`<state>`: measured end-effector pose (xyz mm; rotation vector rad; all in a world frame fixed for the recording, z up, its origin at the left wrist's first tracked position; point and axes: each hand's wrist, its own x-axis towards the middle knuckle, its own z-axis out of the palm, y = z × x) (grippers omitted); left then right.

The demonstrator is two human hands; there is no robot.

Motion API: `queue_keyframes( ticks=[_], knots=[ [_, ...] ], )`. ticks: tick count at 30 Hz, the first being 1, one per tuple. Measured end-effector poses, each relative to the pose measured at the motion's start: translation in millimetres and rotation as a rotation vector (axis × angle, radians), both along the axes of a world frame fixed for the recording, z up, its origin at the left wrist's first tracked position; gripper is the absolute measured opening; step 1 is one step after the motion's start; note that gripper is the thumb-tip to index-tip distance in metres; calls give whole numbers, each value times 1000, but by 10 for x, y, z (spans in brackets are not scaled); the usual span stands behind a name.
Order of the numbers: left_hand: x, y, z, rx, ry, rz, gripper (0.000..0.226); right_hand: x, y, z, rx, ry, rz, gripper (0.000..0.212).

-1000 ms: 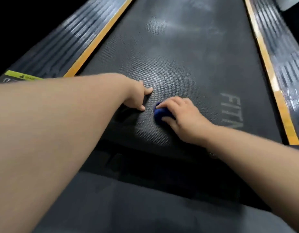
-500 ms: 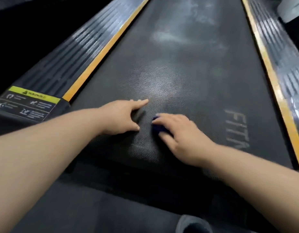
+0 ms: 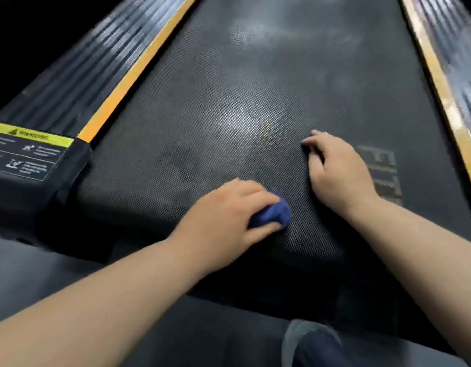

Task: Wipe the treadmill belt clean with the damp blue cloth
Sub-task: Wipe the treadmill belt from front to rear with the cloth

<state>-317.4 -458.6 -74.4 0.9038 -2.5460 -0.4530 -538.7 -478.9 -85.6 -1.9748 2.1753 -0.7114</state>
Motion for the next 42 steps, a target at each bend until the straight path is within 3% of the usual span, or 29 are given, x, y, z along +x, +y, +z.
queue_keyframes(
  ticks=[2,6,9,11,13,15,18,20,24,27,31,33,38,42],
  knots=[
    [327,-110,-5,12,-11,94,42,-3,6,8,8,14,-12,30],
    [272,-448,1,102,3,565,22,10,18,14,12,-2,-18,32],
    [-342,-51,-14,56,104,385,26,-29,15,52,-3,-94,-55,32],
    [-568,277,-39,-5,102,173,33,-41,10,80,-27,-167,-95,31],
    [-471,216,-20,-26,53,109,39,-63,28,108,-33,-216,-109,32],
    [-168,11,-20,-24,24,202,36,-81,64,109,-7,-224,-77,33],
    [285,-255,-11,22,-5,507,27,-113,84,84,33,-184,20,35],
    [131,-183,-34,33,65,562,25,-172,71,85,69,-120,53,37],
    [-462,322,-102,0,89,186,30,-252,34,89,85,-82,18,38],
    [-197,-38,-54,-18,-11,57,34,-260,19,46,89,-67,8,38],
    [247,-747,45,10,-84,551,26,-187,-15,59,74,-56,29,37],
    [101,-784,-15,11,-71,645,22,-199,-45,76,38,-60,7,34],
    [-282,-212,-51,1,33,264,28,-230,-124,104,-6,-120,-81,31],
    [-42,-480,-27,-34,-82,-14,39,-158,-219,108,20,-78,-70,30]
  ],
)
